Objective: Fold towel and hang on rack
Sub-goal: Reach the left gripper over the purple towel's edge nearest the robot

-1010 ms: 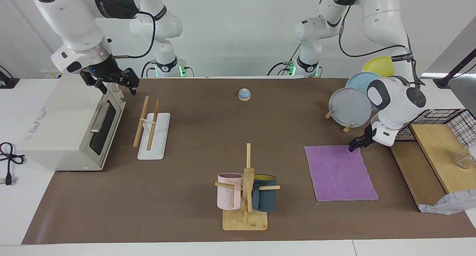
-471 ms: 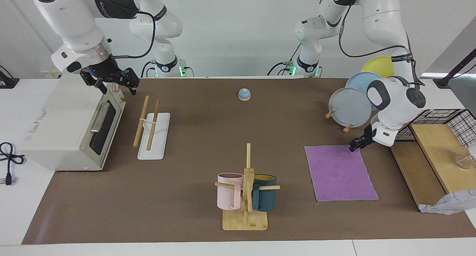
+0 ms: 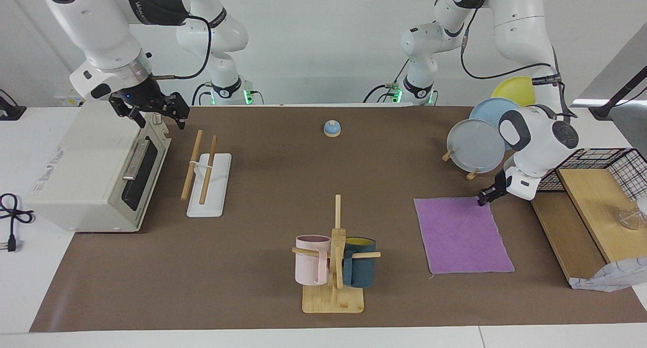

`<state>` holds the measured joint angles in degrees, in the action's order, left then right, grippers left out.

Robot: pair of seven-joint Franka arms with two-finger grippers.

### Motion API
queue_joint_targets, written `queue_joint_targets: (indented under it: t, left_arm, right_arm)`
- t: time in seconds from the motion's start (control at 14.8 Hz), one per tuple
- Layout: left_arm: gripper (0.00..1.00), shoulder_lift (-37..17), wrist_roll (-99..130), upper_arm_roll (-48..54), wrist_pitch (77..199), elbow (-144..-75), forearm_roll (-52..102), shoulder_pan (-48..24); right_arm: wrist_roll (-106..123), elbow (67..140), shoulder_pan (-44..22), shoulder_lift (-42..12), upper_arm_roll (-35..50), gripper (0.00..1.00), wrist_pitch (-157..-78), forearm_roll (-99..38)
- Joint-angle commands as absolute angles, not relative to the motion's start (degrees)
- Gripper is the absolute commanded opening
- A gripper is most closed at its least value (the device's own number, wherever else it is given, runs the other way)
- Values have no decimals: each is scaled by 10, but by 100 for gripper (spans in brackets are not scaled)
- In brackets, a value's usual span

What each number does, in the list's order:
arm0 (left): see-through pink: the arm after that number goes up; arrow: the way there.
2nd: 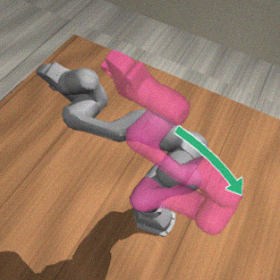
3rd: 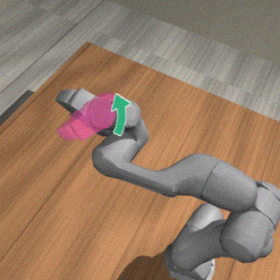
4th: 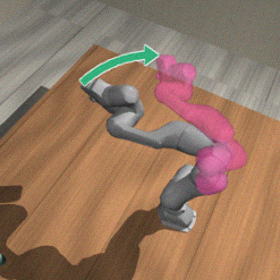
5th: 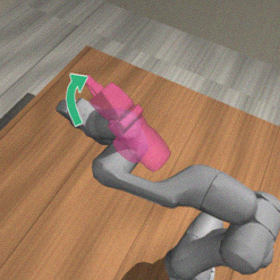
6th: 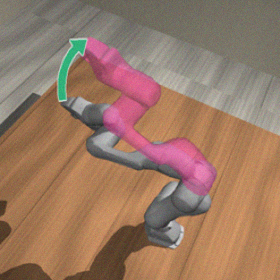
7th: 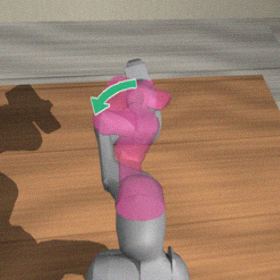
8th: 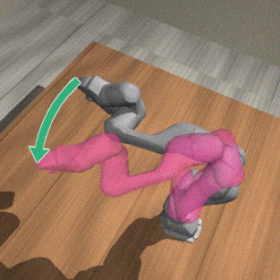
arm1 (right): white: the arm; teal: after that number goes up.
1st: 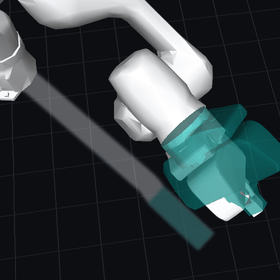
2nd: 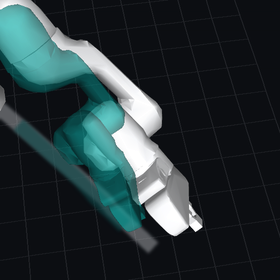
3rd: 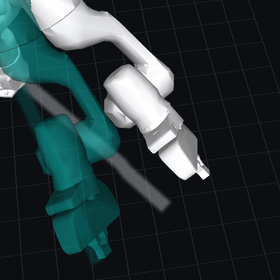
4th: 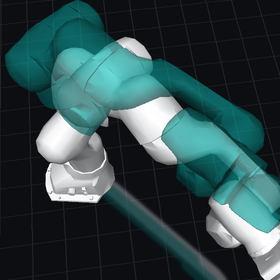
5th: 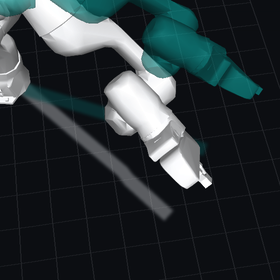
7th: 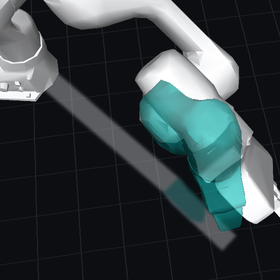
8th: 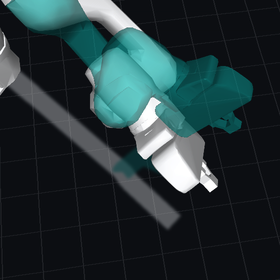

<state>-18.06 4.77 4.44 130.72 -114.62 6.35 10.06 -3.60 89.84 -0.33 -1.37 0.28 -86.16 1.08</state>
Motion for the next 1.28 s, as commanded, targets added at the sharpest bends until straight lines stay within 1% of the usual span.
queue_joint_targets:
  t: [0.0,0.4,0.54,0.61,0.74,0.81,0.94,1.14,1.21]
  left_arm:
    - [0,-181,46,47,1306,-1147,69,96]
    - [0,-178,11,47,1304,-1145,63,90]
    - [0,-171,-21,47,1294,-1141,48,86]
    - [0,-157,-34,48,1277,-1133,20,77]
    - [0,-129,-38,49,1243,-1121,-62,22]
    - [0,-123,-35,49,1233,-1115,-110,-22]
    - [0,-122,-19,48,1215,-1113,-141,-92]
    - [0,-133,11,48,1237,-1141,-173,-162]
    - [0,-142,43,48,1258,-1160,-177,-170]
  right_arm:
    - [-27,902,3,-7,5,100,-855,3]
    - [-27,902,3,-7,5,100,-855,2]
    - [-27,902,3,-7,5,100,-855,3]
    - [-27,902,3,-7,5,100,-855,3]
    - [-27,902,3,-7,5,100,-855,2]
    - [-27,902,3,-7,5,100,-855,3]
    - [-27,902,3,-7,5,100,-855,3]
    - [-27,902,3,-7,5,100,-855,2]
    - [-27,902,3,-7,5,100,-855,2]
